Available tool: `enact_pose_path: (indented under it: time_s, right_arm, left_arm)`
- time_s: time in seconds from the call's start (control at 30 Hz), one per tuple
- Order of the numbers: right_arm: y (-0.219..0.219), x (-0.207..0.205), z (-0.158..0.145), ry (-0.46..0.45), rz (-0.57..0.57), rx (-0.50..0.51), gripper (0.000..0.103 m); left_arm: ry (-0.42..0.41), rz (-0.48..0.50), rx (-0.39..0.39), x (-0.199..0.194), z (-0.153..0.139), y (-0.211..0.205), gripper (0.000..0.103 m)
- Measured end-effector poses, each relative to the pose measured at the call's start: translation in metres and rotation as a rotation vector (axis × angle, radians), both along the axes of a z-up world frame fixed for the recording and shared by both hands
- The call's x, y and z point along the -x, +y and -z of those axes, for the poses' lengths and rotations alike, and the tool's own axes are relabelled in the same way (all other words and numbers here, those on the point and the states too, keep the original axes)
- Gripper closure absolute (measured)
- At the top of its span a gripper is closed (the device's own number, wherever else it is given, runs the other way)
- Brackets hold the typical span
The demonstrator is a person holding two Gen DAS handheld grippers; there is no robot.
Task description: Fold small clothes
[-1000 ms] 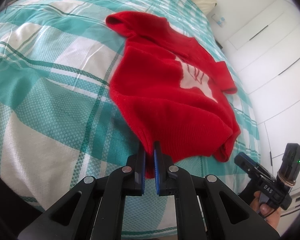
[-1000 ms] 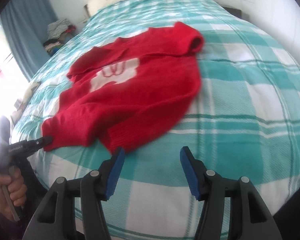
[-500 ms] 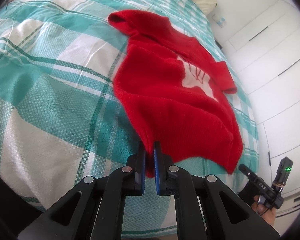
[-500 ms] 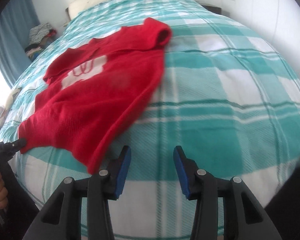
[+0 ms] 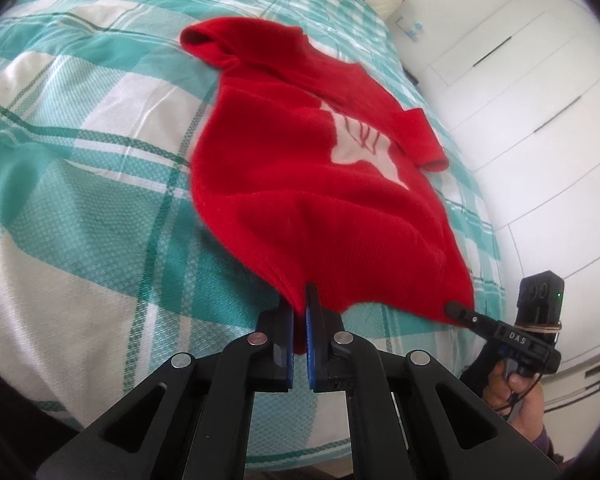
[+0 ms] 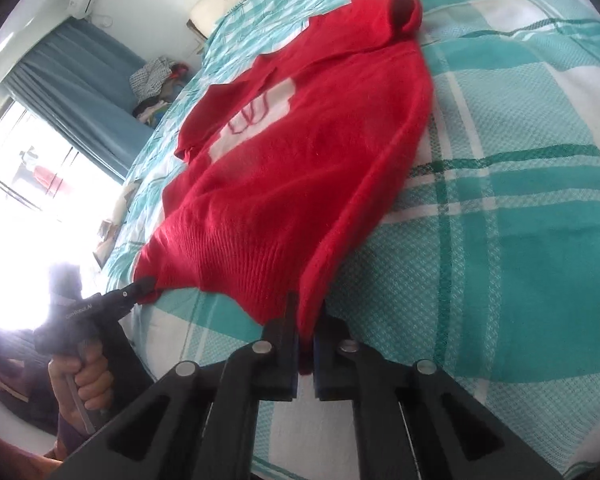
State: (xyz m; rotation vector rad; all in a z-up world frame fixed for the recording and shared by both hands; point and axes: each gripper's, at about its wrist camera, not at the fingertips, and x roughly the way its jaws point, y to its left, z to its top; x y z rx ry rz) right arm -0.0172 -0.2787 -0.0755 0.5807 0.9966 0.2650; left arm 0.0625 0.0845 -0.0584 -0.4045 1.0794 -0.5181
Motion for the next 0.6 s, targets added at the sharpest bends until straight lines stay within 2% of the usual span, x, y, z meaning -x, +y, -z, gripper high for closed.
enact_pose_path:
  time_s: [0.1, 0.2, 0.37, 0.43, 0.5, 0.6]
  right_arm:
    - [-0.015, 0.017, -0.027, 0.006, 0.013, 0.006, 0.098]
    - [-0.025, 0.031, -0.042, 0.03, 0.015, -0.013, 0.098]
    - [-0.025, 0.037, -0.021, 0.141, 0.014, 0.036, 0.099]
    - [-0.029, 0.039, -0.008, 0.181, 0.031, 0.011, 0.099]
    - [-0.03, 0.042, -0.006, 0.19, 0.038, -0.006, 0.099]
    - [-0.024, 0.046, -0.014, 0.166, 0.03, 0.02, 0.099]
  left_arm:
    - [-0.014, -0.017, 0.012, 0.01, -0.018, 0.022, 0.101]
    - [-0.014, 0.002, -0.008, 0.024, -0.028, 0.027, 0.101]
    - [0.023, 0.055, -0.124, 0.045, -0.013, 0.008, 0.101]
    - [0.045, 0.046, -0.154, 0.046, -0.003, 0.005, 0.101]
    - [0.062, 0.025, -0.151, 0.045, 0.002, 0.009, 0.101]
    - [0.061, 0.007, -0.164, 0.043, 0.003, 0.013, 0.101]
